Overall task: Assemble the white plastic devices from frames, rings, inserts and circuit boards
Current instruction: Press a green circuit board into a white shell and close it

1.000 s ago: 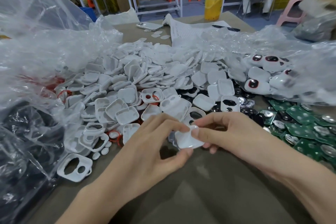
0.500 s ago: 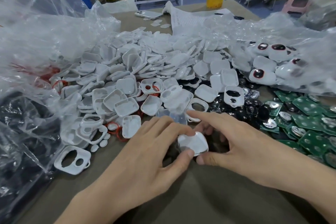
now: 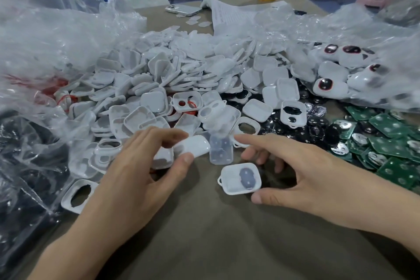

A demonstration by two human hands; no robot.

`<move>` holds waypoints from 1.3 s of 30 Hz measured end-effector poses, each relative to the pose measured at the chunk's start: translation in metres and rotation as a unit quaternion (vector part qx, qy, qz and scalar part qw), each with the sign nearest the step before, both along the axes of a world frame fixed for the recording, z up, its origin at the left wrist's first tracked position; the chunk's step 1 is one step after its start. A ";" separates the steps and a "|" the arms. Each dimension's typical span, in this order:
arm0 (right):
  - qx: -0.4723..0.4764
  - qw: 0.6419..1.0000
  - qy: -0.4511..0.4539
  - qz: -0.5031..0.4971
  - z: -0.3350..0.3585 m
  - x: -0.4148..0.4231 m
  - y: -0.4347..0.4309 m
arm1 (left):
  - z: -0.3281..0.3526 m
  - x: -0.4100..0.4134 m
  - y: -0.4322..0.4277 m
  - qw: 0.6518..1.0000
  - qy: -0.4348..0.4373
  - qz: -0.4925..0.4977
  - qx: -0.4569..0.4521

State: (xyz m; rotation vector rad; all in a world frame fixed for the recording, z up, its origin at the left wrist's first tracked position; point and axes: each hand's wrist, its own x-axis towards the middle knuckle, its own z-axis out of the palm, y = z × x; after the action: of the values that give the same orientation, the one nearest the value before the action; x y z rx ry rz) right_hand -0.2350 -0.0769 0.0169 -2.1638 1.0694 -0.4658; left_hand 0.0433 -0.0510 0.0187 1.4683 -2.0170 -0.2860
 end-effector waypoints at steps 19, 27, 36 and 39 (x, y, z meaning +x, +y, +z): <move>0.031 0.956 -0.255 -0.141 0.012 0.029 0.001 | 0.012 -0.033 -0.006 0.772 0.549 -0.035 0.318; 0.112 0.930 -0.324 -0.135 0.014 0.032 0.001 | 0.009 -0.038 0.001 0.850 0.446 -0.088 0.266; 0.157 0.917 -0.335 -0.148 0.015 0.033 -0.003 | 0.010 -0.042 0.002 0.914 0.356 -0.087 0.174; 0.133 0.914 -0.347 -0.167 0.012 0.038 -0.002 | 0.004 -0.045 0.001 0.943 0.309 -0.044 0.116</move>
State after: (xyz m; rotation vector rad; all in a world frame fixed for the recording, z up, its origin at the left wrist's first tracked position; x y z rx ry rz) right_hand -0.1974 -0.0791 0.0291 -1.3928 1.0035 -1.0797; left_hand -0.0021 -0.0504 0.0229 1.2143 -1.5674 -0.9256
